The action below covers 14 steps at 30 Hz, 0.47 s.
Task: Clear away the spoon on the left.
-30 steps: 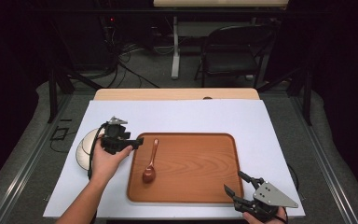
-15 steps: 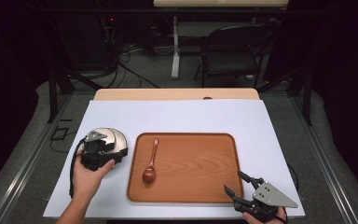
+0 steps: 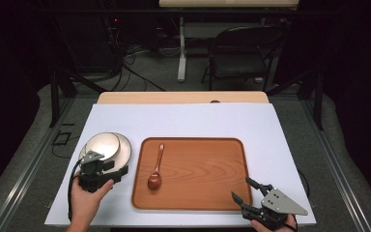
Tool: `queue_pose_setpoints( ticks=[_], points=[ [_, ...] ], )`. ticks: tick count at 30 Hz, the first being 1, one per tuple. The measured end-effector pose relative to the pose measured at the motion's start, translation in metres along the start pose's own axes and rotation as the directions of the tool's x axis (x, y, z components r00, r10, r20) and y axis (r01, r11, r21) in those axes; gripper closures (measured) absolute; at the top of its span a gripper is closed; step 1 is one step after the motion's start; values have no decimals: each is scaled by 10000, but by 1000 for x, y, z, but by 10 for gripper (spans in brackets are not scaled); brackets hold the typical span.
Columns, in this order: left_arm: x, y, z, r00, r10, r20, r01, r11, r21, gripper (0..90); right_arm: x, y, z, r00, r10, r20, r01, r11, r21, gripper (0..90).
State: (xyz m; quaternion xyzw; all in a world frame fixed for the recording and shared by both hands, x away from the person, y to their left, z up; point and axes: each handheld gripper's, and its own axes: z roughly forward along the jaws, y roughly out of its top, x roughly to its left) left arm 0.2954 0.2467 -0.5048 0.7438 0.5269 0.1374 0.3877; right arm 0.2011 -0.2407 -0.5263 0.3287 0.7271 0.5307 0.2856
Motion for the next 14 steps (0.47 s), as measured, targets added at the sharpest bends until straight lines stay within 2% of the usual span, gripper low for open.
queue_pose_setpoints(
  ticks=[6,11,14],
  points=[
    [-1,-6,4,9998,-20,176,21,10000,-82,380,-1,0,0,10000,-85,-14,85,9999,60,344],
    [-1,-9,5,9998,29,206,-29,10000,36,381,0,-1,2,9999,-35,-139,37,9999,138,351],
    [-1,-9,4,9997,-75,230,78,9999,-138,381,2,-1,5,9991,-273,-311,284,9990,357,351]
  ],
)
